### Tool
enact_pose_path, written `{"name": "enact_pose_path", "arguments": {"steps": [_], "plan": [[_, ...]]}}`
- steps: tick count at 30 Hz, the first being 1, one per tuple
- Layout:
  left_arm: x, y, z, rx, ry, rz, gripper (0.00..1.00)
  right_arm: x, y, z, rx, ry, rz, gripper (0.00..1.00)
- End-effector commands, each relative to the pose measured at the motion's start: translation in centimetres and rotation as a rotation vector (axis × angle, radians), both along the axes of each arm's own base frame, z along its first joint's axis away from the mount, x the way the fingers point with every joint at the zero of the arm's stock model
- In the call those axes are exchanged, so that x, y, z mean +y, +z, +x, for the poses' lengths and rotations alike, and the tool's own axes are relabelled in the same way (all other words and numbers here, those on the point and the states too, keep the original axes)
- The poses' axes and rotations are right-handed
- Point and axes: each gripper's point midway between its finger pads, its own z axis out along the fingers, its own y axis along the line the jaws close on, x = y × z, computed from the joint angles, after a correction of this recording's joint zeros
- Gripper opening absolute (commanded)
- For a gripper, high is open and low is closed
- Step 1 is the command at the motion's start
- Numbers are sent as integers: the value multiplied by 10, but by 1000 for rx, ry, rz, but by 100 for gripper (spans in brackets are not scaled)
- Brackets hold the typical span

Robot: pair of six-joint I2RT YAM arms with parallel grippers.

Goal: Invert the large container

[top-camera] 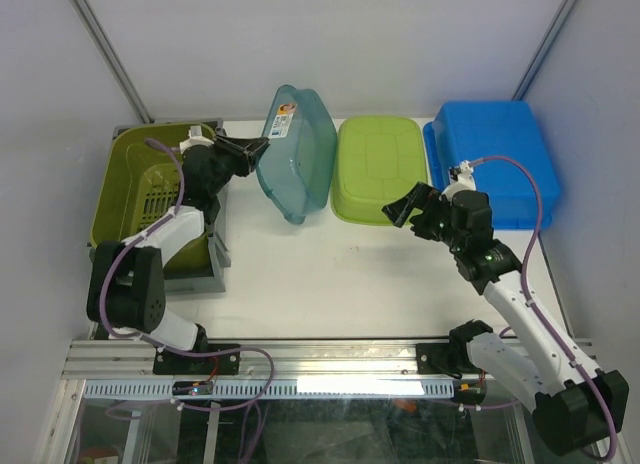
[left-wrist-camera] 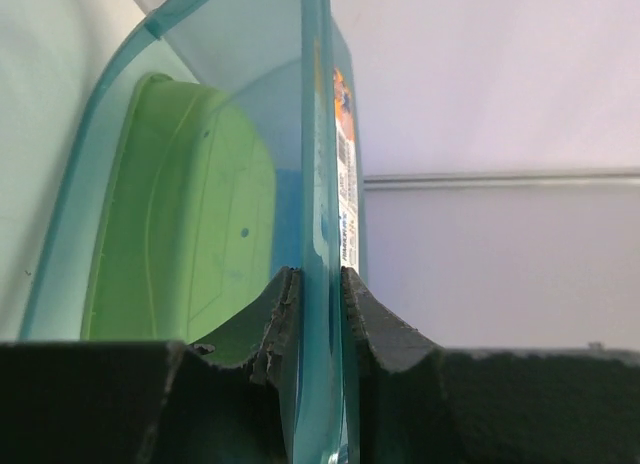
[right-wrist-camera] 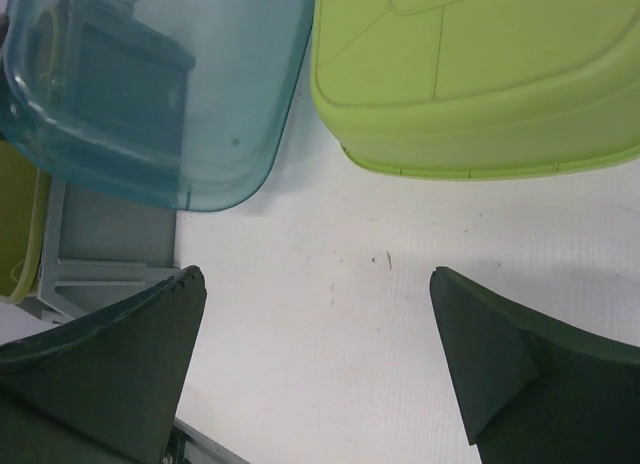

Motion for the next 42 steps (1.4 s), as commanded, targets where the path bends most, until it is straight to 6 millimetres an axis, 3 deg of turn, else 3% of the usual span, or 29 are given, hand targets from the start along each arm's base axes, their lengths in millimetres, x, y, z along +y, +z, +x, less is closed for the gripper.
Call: {"name": "enact_pose_path", "arguments": {"steps": [1,6,7,10,14,18,23,25,29,34,39,42], "plan": [[-6,55,0,-177,-76,-279,0,-3,3,-10,11,2,8,99],[6,22,17,-65,37,-121,0,-2,3,-15,19,11,20,99],[9,13,18,-33,55,-82,13,-2,4,-16,17,10,24,99],[17,-1,20,28,92,27,65,-3,8,-19,8,7,30,99],[27,-17,19,83,137,109,81,-2,14,-20,-1,11,44,99],[32,-21,16,103,147,173,97,1,19,-20,-4,25,53,99],[43,-9,16,107,190,309,99,4,20,-22,1,35,69,99],[50,10,10,75,218,368,99,6,21,-23,-1,41,80,99],[55,20,6,61,240,493,99,8,21,-22,-1,45,91,99],[49,22,5,53,215,617,99,10,16,-21,14,52,85,99],[41,42,-5,8,220,847,99,10,14,-24,20,53,74,99],[58,44,-13,31,225,1021,99,8,13,-28,26,53,67,99]]}}
